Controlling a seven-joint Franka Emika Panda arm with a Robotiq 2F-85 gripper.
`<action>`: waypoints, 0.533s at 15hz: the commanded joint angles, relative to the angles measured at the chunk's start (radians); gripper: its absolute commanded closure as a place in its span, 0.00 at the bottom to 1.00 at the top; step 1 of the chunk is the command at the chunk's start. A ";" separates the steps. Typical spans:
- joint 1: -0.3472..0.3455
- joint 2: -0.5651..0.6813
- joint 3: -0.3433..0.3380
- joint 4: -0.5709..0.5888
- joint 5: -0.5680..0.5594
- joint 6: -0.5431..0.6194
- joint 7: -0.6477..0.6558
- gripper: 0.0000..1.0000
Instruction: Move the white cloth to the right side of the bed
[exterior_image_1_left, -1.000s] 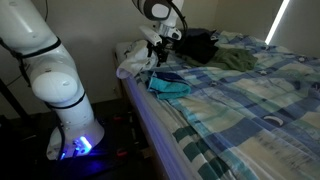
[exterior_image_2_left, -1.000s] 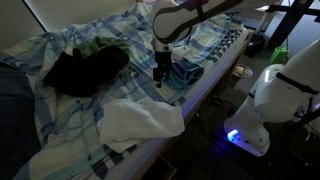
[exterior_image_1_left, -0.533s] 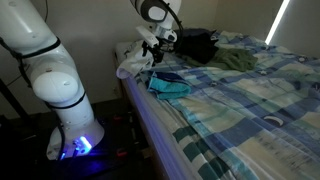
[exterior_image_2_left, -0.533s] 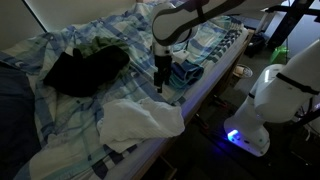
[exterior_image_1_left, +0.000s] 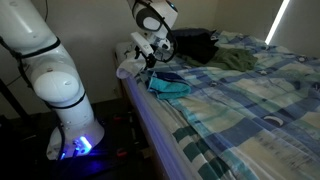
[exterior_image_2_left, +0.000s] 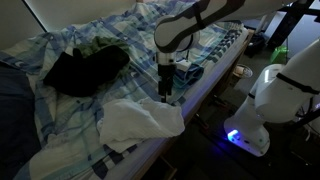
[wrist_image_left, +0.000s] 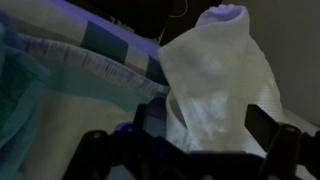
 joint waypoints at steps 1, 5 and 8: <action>0.009 0.019 0.013 -0.017 0.047 0.021 -0.087 0.00; 0.023 0.083 0.039 0.008 0.052 0.055 -0.180 0.00; 0.035 0.134 0.078 0.023 0.020 0.108 -0.214 0.00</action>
